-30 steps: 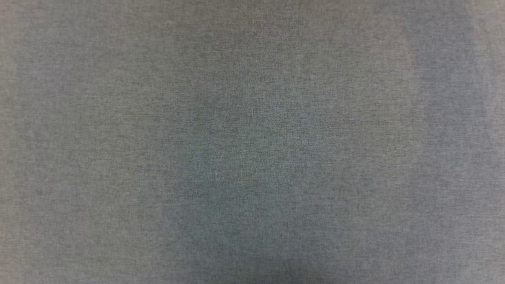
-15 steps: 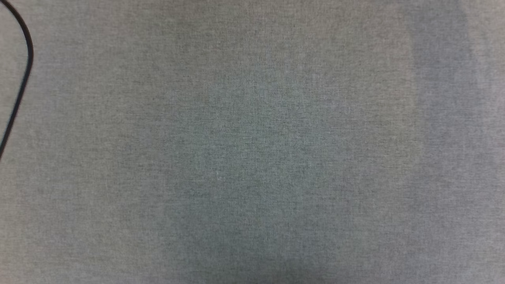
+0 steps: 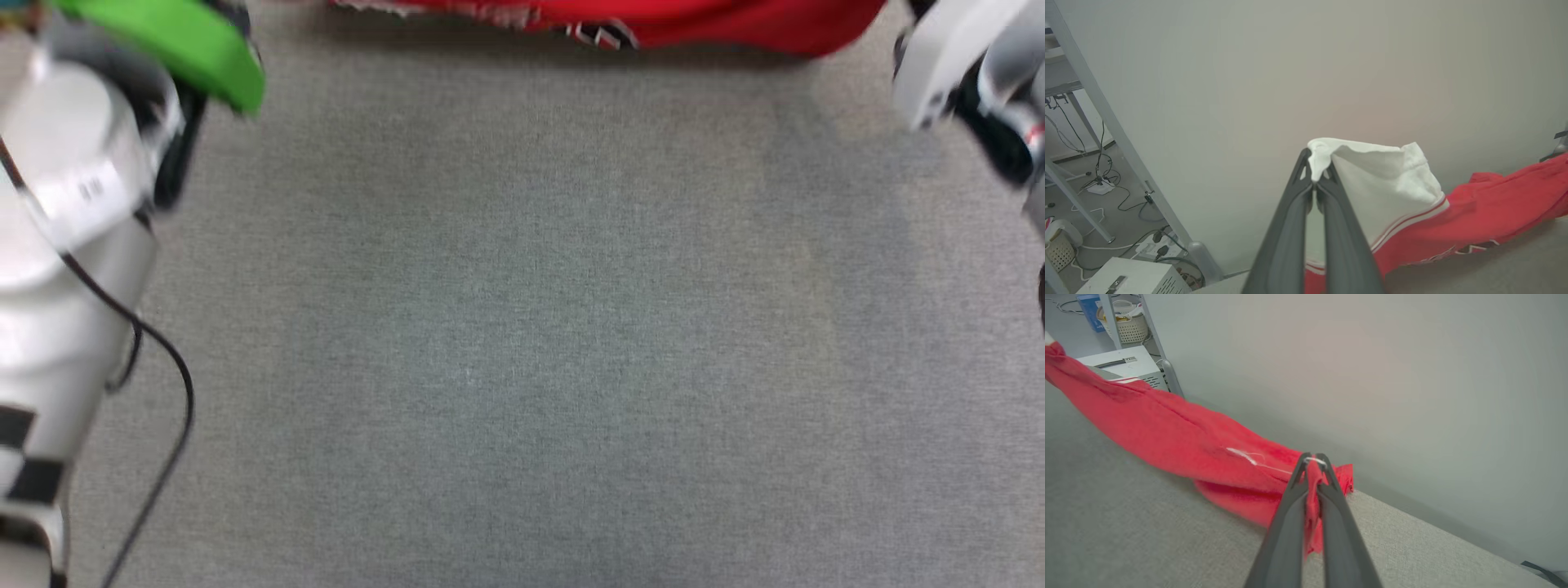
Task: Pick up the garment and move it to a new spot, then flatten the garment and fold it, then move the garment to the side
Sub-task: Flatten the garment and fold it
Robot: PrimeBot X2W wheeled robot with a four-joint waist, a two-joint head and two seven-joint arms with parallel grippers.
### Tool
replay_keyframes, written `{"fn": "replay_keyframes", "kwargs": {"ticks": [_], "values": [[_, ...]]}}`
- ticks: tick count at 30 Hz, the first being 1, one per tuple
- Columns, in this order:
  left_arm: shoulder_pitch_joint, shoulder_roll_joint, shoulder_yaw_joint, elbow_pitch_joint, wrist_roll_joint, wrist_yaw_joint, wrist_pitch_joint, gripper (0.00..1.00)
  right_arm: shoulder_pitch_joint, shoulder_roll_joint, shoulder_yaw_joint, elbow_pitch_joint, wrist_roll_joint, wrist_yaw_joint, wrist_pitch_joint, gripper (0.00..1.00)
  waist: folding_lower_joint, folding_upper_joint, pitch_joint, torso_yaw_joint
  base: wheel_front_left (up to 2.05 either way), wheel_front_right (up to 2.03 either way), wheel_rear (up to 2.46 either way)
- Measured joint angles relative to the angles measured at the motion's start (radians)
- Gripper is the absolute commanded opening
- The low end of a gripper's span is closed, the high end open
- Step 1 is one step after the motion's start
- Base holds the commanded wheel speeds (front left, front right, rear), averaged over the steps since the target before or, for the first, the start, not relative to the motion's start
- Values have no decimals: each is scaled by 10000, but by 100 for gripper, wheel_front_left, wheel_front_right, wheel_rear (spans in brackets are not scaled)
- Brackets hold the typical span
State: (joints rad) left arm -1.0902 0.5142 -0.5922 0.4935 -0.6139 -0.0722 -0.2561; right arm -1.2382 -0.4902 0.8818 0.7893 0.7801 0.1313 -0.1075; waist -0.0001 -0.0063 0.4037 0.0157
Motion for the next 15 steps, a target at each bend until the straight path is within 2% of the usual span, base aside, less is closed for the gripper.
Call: {"fn": "replay_keyframes", "kwargs": {"ticks": [5, 11, 15], "values": [[2599, 234, 61, -920, -347, 422, 0, 0, 1793, -449, 663, -709, 612, 0, -35, 0, 0, 0, -811, 53, 0, 0, 0], [5126, 648, -347, -1812, -585, 855, 115, 0, 3590, -1091, 1304, -1523, 872, 0, -12, 0, 0, 0, -1680, 105, 0, 0, 0], [6728, 777, -583, -2362, -905, 1210, 242, 0, 4684, -1467, 1406, -1964, 1227, 0, 65, 0, -1, 0, -2197, 126, 0, 0, 0]]}}
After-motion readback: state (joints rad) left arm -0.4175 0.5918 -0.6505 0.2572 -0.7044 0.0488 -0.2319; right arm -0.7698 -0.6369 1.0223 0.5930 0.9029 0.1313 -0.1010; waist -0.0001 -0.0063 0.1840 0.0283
